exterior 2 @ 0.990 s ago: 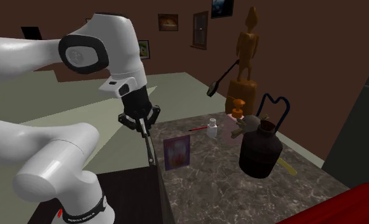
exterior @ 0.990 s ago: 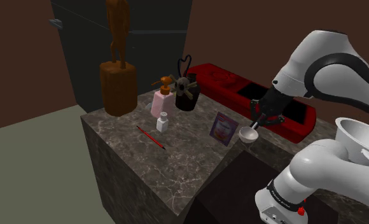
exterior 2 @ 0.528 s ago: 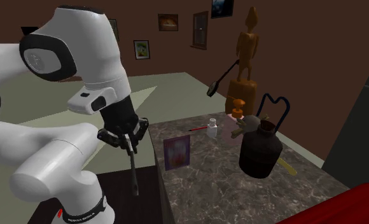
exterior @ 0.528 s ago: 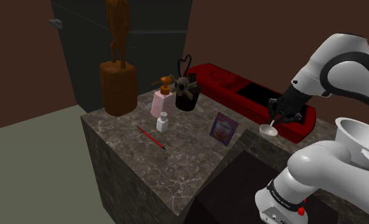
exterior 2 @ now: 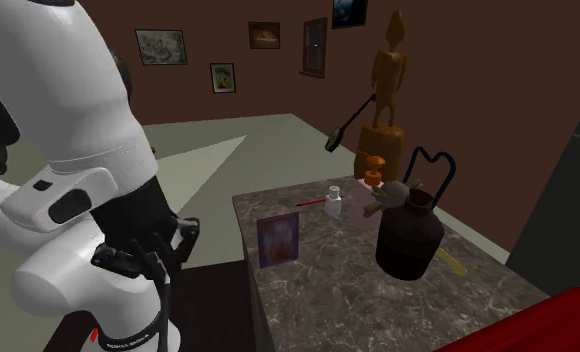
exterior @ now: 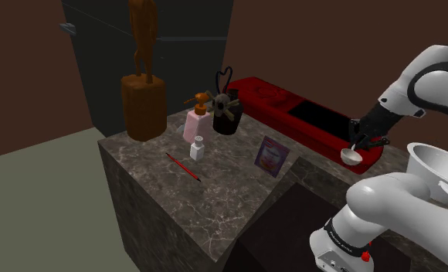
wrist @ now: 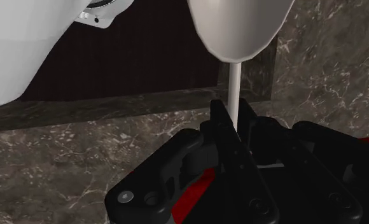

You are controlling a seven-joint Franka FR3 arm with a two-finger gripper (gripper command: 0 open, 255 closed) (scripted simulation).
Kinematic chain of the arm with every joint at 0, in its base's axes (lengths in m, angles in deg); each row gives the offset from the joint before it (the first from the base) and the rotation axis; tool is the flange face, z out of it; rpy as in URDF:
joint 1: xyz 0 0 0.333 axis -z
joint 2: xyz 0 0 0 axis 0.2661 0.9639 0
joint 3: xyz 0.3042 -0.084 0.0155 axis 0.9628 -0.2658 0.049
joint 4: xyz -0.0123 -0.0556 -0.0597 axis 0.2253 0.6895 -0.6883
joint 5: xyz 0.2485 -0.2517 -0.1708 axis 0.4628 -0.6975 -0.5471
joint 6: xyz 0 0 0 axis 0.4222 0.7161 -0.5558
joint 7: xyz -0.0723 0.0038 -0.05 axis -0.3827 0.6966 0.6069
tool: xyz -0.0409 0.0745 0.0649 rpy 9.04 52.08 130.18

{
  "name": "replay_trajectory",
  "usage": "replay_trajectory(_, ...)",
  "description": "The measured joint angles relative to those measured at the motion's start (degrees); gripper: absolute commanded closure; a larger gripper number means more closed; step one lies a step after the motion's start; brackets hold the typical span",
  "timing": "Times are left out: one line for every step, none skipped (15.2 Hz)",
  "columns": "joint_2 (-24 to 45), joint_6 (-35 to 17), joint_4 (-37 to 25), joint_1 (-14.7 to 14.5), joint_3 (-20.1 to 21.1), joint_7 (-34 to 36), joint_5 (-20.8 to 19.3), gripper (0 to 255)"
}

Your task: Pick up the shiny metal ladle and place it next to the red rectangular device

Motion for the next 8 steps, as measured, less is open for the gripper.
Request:
replay_trajectory(0.63,-0.05,-0.66,0.76,-2.31,-1.69,-2.08,255)
replay_trajectory(0.62,-0.15,-0.62,1.39,-3.97,-2.93,-3.67,255)
replay_trajectory(1.12,-0.36,-1.02,2.06,-6.12,-4.48,-5.58,255)
replay_trajectory(1.54,-0.08,-1.88,2.57,-7.82,-5.89,-7.16,255)
replay_trajectory(2.92,-0.40,-3.18,2.76,-9.84,-7.31,-8.86,255)
replay_trajectory(4.37,-1.15,-4.17,2.85,-11.90,-8.65,-10.60,255)
replay_trajectory(5.37,-1.39,-5.18,2.91,-13.39,-9.75,-11.83,255)
replay_trajectory(6.33,-1.66,-6.17,2.99,-15.03,-10.94,-13.16,255)
